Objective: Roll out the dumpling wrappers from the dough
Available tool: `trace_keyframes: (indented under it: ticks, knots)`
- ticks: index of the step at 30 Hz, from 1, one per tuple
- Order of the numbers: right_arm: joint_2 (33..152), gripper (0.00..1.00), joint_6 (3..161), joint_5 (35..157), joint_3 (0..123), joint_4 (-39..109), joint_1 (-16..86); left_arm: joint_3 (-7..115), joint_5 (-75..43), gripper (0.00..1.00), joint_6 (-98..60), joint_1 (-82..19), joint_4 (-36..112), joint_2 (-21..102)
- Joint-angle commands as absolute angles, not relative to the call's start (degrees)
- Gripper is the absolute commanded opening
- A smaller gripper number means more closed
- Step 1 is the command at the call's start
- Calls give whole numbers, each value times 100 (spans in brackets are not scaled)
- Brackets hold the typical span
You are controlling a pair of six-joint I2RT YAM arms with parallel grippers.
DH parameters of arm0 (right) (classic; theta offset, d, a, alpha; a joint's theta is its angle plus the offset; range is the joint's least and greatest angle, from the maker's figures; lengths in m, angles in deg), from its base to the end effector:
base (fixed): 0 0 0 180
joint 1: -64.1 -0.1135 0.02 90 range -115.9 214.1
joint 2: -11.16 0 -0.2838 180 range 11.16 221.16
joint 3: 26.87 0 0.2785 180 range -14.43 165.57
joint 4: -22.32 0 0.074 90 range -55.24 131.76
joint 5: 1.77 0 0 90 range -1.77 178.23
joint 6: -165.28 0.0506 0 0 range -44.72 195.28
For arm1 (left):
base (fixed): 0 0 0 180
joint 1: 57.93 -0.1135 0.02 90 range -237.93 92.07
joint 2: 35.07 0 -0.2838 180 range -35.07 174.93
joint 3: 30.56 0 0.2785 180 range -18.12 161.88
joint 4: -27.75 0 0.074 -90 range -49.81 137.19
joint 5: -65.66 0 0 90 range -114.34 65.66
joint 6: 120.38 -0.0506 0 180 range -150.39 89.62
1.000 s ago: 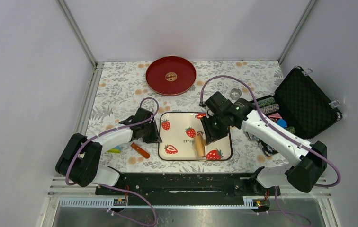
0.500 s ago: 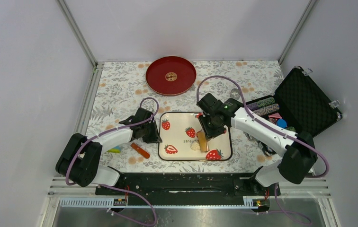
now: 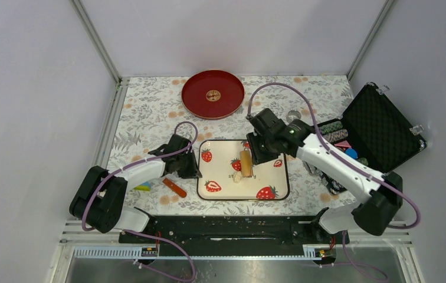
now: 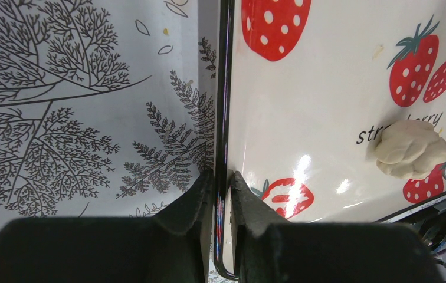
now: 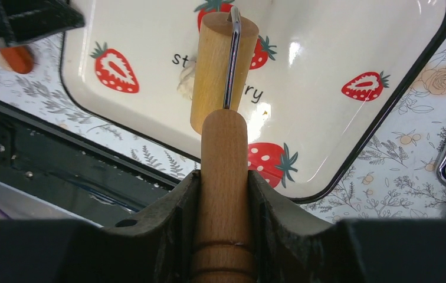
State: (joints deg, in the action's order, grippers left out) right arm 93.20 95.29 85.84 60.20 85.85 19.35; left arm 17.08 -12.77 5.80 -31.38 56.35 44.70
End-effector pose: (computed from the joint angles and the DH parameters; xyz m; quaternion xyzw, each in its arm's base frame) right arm 0.2310 0.2260 0.3128 -0.2006 0.9411 0.1284 0.2399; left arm 0.2333 -0.1279 0.1369 -0.0554 0.9614 -0.2141 0.1639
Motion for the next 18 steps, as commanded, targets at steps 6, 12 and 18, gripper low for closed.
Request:
trace_keyframes:
  ticks: [6,12,18]
  knots:
    - [8426,0,9984,8646,5606,8444,1825,1604,-1557,0,382,-3165,5675,4632]
    - [8469,0,10072,8638,5501,8392,1544,1613,-1555,0,381,-3167,5675,4642]
    - [8726,0,10183,8498,5448,8152,1111,1613,-1552,0,382,-3165,5679,4650]
